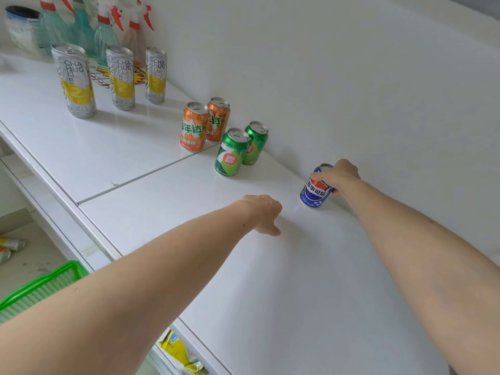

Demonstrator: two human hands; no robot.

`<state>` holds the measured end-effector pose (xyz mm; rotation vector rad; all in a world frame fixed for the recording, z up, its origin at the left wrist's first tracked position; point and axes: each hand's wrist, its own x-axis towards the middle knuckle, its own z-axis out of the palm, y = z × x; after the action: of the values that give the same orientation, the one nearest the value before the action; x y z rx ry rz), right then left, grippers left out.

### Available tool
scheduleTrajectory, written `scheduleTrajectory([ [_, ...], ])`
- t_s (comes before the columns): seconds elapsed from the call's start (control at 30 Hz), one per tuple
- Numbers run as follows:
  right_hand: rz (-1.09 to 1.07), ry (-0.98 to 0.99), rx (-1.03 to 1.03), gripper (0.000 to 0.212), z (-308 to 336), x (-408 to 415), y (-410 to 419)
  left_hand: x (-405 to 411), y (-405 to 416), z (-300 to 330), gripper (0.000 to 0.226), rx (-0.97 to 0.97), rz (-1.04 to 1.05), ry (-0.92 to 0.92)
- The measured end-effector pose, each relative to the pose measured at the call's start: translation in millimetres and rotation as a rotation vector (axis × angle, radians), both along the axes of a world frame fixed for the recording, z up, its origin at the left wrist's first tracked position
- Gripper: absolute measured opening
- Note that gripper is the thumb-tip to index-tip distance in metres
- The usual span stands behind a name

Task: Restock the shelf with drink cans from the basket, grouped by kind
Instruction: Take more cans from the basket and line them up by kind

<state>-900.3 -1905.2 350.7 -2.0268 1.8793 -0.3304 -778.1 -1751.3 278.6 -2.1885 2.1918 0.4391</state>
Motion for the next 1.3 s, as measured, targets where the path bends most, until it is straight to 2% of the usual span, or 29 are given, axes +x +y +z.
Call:
scheduleTrajectory([
  [0.5,-0.025,-0.015,0.034,0.057,-6.1,-8.1,-3.4,-10.0,1.4,-4.6,0.054,0.043,-0.017,-0.005],
  [0.67,-0.048,-0.042,0.078,0.083,-4.1,-3.4,2.8,-4.8,8.8,-3.1,0.054,0.044,-0.018,0.007],
  [0.77,-0.093,-0.097,-0.017,0.088,-5.1,-2.4,10.8,5.3,16.5,3.9,0.053,0.033,-0.019,0.011],
  [1.0,-0.019,-0.167,-0.292,0.057,-0.2,11.0,66.0,46.1,58.5,31.7,0.053,-0.014,-0.014,0.028],
  [1.3,0.061,-0.260,-0.354,0.048,-17.2,96.2,208.2,145.9,177.5,45.0,0.049,-0.085,0.012,0.014],
])
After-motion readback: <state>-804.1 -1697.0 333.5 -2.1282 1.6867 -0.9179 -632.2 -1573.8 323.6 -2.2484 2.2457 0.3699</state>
